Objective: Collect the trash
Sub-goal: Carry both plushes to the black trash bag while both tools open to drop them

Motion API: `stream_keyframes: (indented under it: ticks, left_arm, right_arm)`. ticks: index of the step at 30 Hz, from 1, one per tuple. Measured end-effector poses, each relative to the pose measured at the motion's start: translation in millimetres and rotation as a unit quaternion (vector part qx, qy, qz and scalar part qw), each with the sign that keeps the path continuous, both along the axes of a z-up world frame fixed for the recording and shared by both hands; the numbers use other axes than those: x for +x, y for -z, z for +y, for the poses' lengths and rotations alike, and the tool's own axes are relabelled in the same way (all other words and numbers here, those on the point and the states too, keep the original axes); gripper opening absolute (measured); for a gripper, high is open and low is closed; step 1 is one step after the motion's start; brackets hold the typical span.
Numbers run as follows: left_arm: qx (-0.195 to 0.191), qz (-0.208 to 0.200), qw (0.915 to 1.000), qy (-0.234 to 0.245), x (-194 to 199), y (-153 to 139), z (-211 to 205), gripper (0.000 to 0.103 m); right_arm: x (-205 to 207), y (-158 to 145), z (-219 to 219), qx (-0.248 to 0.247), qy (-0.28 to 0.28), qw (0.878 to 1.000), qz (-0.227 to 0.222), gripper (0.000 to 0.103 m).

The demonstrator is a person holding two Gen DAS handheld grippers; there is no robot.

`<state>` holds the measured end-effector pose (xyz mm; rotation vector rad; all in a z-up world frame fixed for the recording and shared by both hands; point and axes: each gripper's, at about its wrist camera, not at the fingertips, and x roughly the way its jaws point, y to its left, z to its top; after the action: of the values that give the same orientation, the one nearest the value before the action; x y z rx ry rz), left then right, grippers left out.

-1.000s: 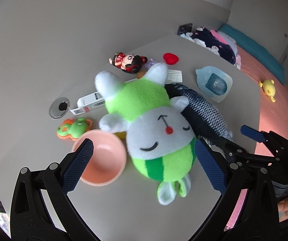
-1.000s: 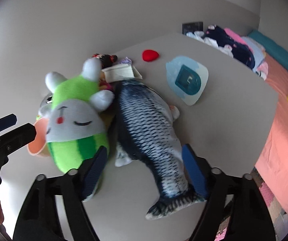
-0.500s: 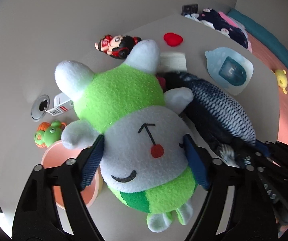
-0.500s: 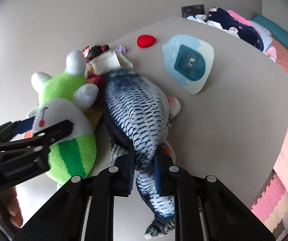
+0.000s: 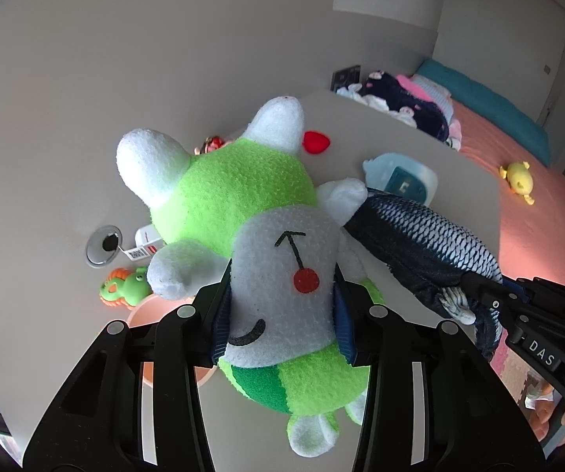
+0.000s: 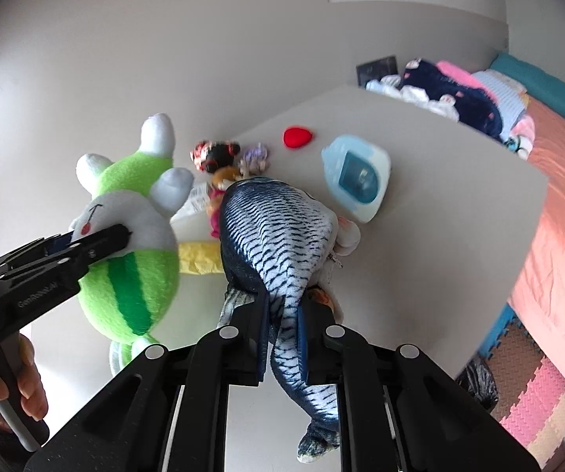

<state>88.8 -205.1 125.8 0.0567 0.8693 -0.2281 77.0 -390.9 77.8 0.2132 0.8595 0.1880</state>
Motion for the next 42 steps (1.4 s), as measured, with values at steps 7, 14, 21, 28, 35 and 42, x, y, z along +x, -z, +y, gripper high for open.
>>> stream_keyframes:
  ticks: [7, 14, 21, 28, 35, 42]
  left_arm:
    - [-0.006, -0.016, 0.999, 0.041, -29, -17, -36, 0.043]
    - [-0.01, -0.017, 0.9935, 0.112, -48, -21, -108, 0.044]
    - [-0.008, -0.003, 0.9823, 0.187, -70, -8, -189, 0.047]
    - [0.018, 0.028, 0.964, 0.264, -97, 31, -274, 0.047]
    - [0.047, 0.074, 0.9515, 0.295, -105, 84, -326, 0.054]
    - [0.078, 0.053, 0.9484, 0.303, -112, 101, -337, 0.098]
  right_arm:
    - [-41, -26, -37, -0.008, 0.036, 0.999, -0.03, 0.013]
    - [-80, -27, -94, -0.017, 0.093, 0.995, -0.034, 0.013]
    - [-121, -13, -161, -0.02, 0.166, 0.986, -0.018, 0.013]
    - [-160, 17, -231, -0.019, 0.24, 0.97, 0.015, 0.013]
    - [-172, 66, -276, 0.004, 0.283, 0.957, 0.065, 0.015]
    - [-167, 80, -286, 0.009, 0.309, 0.949, 0.064, 0.069]
